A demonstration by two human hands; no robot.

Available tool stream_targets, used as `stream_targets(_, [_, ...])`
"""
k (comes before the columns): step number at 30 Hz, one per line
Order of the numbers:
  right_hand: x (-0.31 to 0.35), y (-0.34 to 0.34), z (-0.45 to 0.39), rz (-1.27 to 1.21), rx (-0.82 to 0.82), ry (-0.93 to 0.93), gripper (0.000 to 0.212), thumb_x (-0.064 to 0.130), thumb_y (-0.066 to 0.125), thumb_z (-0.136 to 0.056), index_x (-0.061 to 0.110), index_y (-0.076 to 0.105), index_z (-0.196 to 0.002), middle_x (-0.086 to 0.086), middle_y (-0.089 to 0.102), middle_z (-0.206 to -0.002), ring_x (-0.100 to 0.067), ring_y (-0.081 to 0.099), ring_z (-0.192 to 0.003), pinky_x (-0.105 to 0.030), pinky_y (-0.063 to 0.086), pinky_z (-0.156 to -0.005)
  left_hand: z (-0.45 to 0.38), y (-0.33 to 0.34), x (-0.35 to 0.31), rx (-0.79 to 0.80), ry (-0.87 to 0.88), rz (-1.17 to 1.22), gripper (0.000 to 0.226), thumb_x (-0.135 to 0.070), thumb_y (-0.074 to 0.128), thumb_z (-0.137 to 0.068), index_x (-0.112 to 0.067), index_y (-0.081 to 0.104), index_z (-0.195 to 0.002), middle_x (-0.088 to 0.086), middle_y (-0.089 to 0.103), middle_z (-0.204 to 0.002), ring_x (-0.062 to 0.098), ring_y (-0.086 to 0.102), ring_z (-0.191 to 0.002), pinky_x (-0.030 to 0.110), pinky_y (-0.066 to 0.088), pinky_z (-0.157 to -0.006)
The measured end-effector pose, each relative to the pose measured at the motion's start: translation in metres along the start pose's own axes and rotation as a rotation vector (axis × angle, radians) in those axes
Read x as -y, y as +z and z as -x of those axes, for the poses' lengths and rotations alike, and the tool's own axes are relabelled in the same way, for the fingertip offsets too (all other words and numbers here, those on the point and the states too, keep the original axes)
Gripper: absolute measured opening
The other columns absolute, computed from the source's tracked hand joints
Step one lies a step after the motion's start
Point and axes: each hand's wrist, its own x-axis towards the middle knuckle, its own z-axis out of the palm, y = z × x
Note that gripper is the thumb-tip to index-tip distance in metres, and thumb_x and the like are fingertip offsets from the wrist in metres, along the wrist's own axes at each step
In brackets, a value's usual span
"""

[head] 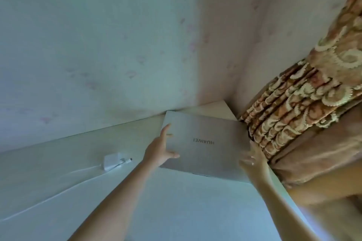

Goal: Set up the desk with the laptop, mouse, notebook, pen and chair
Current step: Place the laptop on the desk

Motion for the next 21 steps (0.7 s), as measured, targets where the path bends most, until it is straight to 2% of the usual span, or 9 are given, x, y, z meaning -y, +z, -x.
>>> stream_targets(2, [-0.009,0.001,-0.017,-0.064,-0.011,0.073,0.083,-0.015,0.065,-0.073,0.016,0.032,-0.142,-0.022,0.056,-0.116,-0.037,0.057,-0.104,-0.038,0.047,-0.075,-0.016,0.007,0.009,0.011,-0.055,0.077,0.127,-0.029,0.090,-0.054,-0.039,0.004,-0.147,-0.007,0.045,-0.142,0.019,0.047,-0.126,0.040,0.041,-0.099])
stream_targets(5, [-0.018,0.002,-0.037,-0.060,-0.026,0.171,0.086,-0.014,0.068,-0.073,0.011,0.028,-0.145,-0.019,0.052,-0.126,-0.031,0.051,-0.116,-0.035,0.041,-0.081,-0.031,0.018,0.022,-0.025,-0.135,0.218,0.139,-0.032,0.092,-0.043,-0.042,-0.002,-0.146,-0.002,0.028,-0.152,0.018,0.029,-0.138,0.044,0.031,-0.110])
stream_targets(7, [-0.019,0.002,-0.048,-0.066,-0.031,0.181,0.089,-0.013,0.069,-0.072,0.013,0.027,-0.146,-0.017,0.047,-0.134,-0.030,0.045,-0.125,-0.035,0.038,-0.091,-0.038,0.023,0.021,-0.059,-0.169,0.223,0.139,-0.028,0.093,-0.046,-0.033,-0.001,-0.149,0.000,0.020,-0.154,0.019,0.021,-0.140,0.040,0.025,-0.112])
stream_targets(9, [-0.019,0.004,-0.056,-0.077,-0.016,0.207,0.089,-0.015,0.067,-0.072,0.013,0.026,-0.146,-0.014,0.042,-0.140,-0.030,0.041,-0.129,-0.035,0.036,-0.095,-0.045,0.028,0.019,-0.093,-0.193,0.221,0.138,-0.028,0.093,-0.048,-0.025,0.001,-0.150,0.003,0.023,-0.153,0.021,0.023,-0.139,0.038,0.026,-0.111])
stream_targets(12, [-0.021,0.008,-0.065,-0.079,-0.012,0.253,0.090,-0.013,0.066,-0.071,0.017,0.027,-0.147,-0.008,0.041,-0.146,-0.026,0.043,-0.128,-0.036,0.038,-0.099,-0.054,0.033,0.014,-0.150,-0.232,0.177,0.136,-0.035,0.093,-0.045,-0.024,0.007,-0.150,0.005,0.036,-0.148,0.025,0.030,-0.137,0.040,0.032,-0.108])
stream_targets(14, [-0.025,0.011,-0.072,-0.079,-0.024,0.284,0.088,-0.010,0.067,-0.071,0.020,0.031,-0.145,-0.007,0.043,-0.145,-0.026,0.046,-0.126,-0.038,0.040,-0.100,-0.059,0.034,0.008,-0.171,-0.270,0.131,0.135,-0.042,0.091,-0.045,-0.024,0.008,-0.150,0.006,0.038,-0.146,0.029,0.032,-0.135,0.042,0.033,-0.107])
stream_targets(17, [-0.027,0.013,-0.079,-0.119,-0.046,0.339,0.084,-0.009,0.067,-0.070,0.022,0.036,-0.142,-0.007,0.052,-0.137,-0.028,0.053,-0.117,-0.042,0.046,-0.096,-0.066,0.033,0.005,-0.187,-0.337,0.120,0.128,-0.044,0.089,-0.050,-0.025,0.011,-0.149,0.010,0.035,-0.146,0.033,0.032,-0.133,0.045,0.031,-0.105])
stream_targets(19, [-0.026,0.015,-0.077,-0.129,-0.064,0.344,0.081,-0.011,0.066,-0.070,0.020,0.041,-0.140,-0.007,0.058,-0.127,-0.027,0.057,-0.108,-0.039,0.047,-0.090,-0.071,0.031,0.009,-0.194,-0.363,0.165,0.122,-0.042,0.088,-0.053,-0.026,0.015,-0.149,0.012,0.034,-0.144,0.034,0.031,-0.133,0.047,0.031,-0.105])
stream_targets(21, [-0.027,0.018,-0.075,-0.149,-0.082,0.329,0.077,-0.011,0.067,-0.070,0.019,0.045,-0.138,-0.008,0.061,-0.121,-0.026,0.058,-0.102,-0.036,0.047,-0.084,-0.073,0.028,0.015,-0.192,-0.377,0.226,0.113,-0.044,0.089,-0.050,-0.030,0.028,-0.145,0.012,0.040,-0.138,0.034,0.037,-0.129,0.046,0.035,-0.105])
